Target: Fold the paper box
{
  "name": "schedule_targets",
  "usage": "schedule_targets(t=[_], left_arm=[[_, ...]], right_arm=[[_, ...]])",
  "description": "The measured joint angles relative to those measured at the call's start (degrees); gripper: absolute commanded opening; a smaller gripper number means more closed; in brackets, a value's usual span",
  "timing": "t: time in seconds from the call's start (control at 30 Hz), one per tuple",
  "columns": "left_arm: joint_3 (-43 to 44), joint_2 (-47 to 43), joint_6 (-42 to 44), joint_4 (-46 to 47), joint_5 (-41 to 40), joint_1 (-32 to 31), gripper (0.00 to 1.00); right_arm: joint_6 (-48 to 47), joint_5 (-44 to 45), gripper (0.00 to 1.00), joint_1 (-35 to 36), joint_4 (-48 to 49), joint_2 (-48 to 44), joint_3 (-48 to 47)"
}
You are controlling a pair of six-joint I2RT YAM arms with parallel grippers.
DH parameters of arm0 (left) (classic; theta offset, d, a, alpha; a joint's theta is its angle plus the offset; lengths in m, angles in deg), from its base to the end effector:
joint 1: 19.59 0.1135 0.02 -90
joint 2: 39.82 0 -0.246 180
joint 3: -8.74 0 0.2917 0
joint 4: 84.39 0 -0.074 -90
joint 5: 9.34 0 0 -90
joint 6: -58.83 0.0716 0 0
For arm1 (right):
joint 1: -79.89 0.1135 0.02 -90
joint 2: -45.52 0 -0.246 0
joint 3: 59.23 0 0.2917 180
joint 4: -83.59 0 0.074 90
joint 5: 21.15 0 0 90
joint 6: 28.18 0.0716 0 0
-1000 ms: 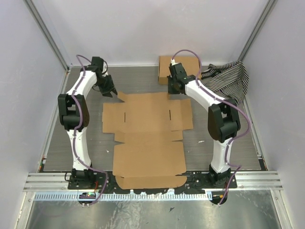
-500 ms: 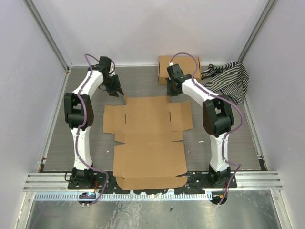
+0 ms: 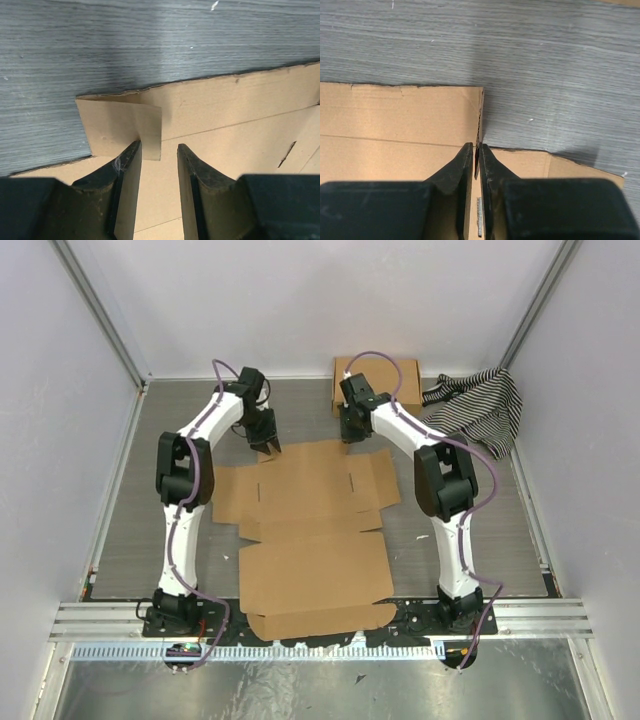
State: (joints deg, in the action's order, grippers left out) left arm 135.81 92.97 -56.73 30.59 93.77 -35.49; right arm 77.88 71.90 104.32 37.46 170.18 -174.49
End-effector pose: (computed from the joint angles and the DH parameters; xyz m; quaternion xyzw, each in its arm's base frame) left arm 0.5002 -0.1594 0.1293 -0.0634 0.9776 -0.1641 0.1156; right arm 0.4842 0.2157 0.1483 -0.0618 0.9528 0.0786 0.2867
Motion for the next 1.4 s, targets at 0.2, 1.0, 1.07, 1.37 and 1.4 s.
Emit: schedule_targets(t=[0.2,1.0,1.07,1.37,1.4], left_arm=[[0.1,1.1,0.0,-1.2,-0.2,0.1,0.41],[9.3,7.5,2.0,-8.0,0.2,0.2,0.42],[13.5,9.6,2.0,-9.4,0.5,0.4,0.42],[16.2,6.9,0.3,-8.3,3.3,5.4,0.45],[14.3,4.8,0.2,-7.7,3.5,6.3,0.46]], right_arm=[[0.2,-1.5,0.35,1.0,-0.6,2.3,-0.7],[0.4,-2.9,0.5,4.1,-1.0,9.5,-8.2],[0.8,-2.6,0.5,4.0,-1.4,9.6,-8.7],[2.4,0.1,0.64,1.6,-0.6,6.9,-7.4],[2.4,0.5,0.7,1.1,-0.5,5.3,-6.5]])
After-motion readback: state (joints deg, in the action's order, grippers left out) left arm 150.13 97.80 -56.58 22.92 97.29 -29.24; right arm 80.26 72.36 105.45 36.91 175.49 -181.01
